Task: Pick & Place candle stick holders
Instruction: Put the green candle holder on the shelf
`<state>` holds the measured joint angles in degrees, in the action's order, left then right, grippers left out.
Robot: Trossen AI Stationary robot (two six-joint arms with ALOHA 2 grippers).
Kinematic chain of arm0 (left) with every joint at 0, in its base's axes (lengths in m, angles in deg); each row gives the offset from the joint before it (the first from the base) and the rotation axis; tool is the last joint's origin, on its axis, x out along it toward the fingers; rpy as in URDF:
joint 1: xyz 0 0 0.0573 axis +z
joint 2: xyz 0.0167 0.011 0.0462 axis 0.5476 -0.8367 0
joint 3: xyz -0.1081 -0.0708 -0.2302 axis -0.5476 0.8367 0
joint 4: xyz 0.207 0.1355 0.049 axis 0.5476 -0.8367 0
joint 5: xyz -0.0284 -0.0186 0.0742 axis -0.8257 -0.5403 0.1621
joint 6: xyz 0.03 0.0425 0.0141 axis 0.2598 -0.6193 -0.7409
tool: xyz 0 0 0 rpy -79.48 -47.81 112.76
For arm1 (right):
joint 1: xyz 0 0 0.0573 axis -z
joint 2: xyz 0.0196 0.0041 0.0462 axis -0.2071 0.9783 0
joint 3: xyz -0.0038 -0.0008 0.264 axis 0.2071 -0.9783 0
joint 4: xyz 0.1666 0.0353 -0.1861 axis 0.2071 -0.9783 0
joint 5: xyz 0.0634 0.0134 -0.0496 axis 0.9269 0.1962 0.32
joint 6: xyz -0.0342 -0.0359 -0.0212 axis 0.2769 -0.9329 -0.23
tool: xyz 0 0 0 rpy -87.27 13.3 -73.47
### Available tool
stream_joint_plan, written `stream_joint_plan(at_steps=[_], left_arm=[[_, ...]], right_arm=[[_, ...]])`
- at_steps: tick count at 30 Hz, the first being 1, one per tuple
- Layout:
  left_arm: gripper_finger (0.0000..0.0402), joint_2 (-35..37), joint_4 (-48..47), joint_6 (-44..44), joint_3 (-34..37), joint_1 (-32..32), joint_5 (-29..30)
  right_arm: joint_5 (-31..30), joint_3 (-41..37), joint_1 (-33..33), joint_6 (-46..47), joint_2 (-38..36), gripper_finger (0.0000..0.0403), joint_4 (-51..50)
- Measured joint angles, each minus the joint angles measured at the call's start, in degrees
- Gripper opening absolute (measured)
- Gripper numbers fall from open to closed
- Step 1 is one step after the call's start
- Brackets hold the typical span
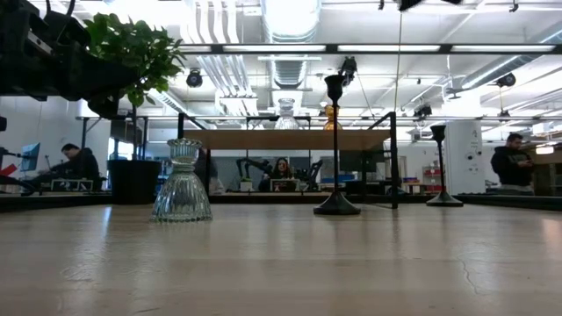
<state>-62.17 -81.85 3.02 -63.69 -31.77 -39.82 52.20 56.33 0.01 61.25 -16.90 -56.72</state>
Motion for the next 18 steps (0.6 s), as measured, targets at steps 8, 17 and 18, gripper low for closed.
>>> stream_joint_plan(at_steps=[8, 17, 18], left_arm=[[0.0026, 0.00, 0.00, 0.00, 0.00, 0.01, 0.00], [0.0026, 0.00, 0.00, 0.00, 0.00, 0.00, 0.00], [0.0026, 0.00, 0.00, 0.00, 0.02, 0.00, 0.00]], right_arm=[[6.93, -19.41, -2.30, -0.16, -9.15, 0.0012, 14.18], [13.66, -41.27, -1.40, -22.56, -15.28, 0.0008, 45.84], [14.41, -43.43, -1.40, -25.89, -15.68, 0.0008, 48.87]])
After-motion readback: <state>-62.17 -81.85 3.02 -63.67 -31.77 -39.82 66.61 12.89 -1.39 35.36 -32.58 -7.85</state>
